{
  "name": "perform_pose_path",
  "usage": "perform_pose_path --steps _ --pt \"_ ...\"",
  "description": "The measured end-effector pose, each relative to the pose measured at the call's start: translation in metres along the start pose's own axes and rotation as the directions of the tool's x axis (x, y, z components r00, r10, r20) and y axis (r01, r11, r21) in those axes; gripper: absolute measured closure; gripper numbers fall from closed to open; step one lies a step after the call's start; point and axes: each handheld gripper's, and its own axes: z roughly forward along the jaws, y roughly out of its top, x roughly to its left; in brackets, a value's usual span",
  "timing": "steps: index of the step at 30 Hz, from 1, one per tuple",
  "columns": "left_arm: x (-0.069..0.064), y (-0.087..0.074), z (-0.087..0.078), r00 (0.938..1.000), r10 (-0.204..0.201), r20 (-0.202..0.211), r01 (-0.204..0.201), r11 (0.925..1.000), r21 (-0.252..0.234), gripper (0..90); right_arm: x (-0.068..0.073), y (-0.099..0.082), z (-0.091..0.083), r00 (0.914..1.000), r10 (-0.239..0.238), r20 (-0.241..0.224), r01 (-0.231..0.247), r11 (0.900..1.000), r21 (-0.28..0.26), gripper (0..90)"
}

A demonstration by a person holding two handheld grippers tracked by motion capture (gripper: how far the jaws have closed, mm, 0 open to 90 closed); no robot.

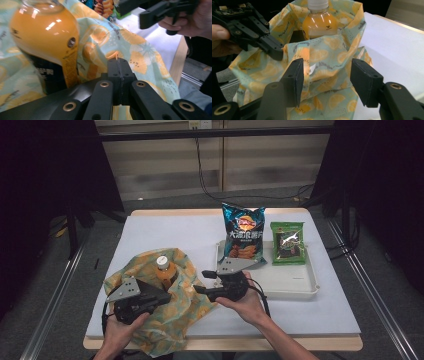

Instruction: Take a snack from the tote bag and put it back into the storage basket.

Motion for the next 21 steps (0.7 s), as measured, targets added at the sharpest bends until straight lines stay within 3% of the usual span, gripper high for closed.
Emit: perform_pose_path --steps 6,14,17,18,19,21 --pt "0.000 -0.001 0.004 1.0000 0.000 -0.007 0.001 0.9999 0.012 90.0 0.001 0.002 0.012 0.9995 0.005 -0.030 -0.005 1.0000 0.004 43.2" --pt "-0.002 -0.002 0.010 0.9998 0.007 0.016 -0.008 0.9992 0.038 90.0 0.000 0.014 0.033 0.9984 0.007 -0.056 -0.007 1.0000 0.002 42.8" --pt "-0.003 -0.003 0.010 0.9998 0.014 0.016 -0.015 0.9988 0.046 90.0 -0.004 0.010 0.045 0.9978 0.022 -0.063 -0.020 0.9992 0.033 57.0" --pt "-0.003 -0.003 0.010 0.9998 0.014 0.016 -0.015 0.9988 0.046 89.9 -0.004 0.010 0.045 0.9978 0.022 -0.063 -0.020 0.9992 0.033 57.0" --pt "-0.002 -0.003 0.009 0.9998 0.007 0.016 -0.008 0.9992 0.039 89.4 -0.007 0.007 0.048 0.9978 0.034 -0.056 -0.032 0.9987 0.041 72.0" --pt "-0.001 -0.003 0.007 0.9999 0.003 0.011 -0.003 0.9993 0.037 87.8 -0.008 0.004 0.049 0.9969 0.034 -0.071 -0.030 0.9983 0.050 84.5"
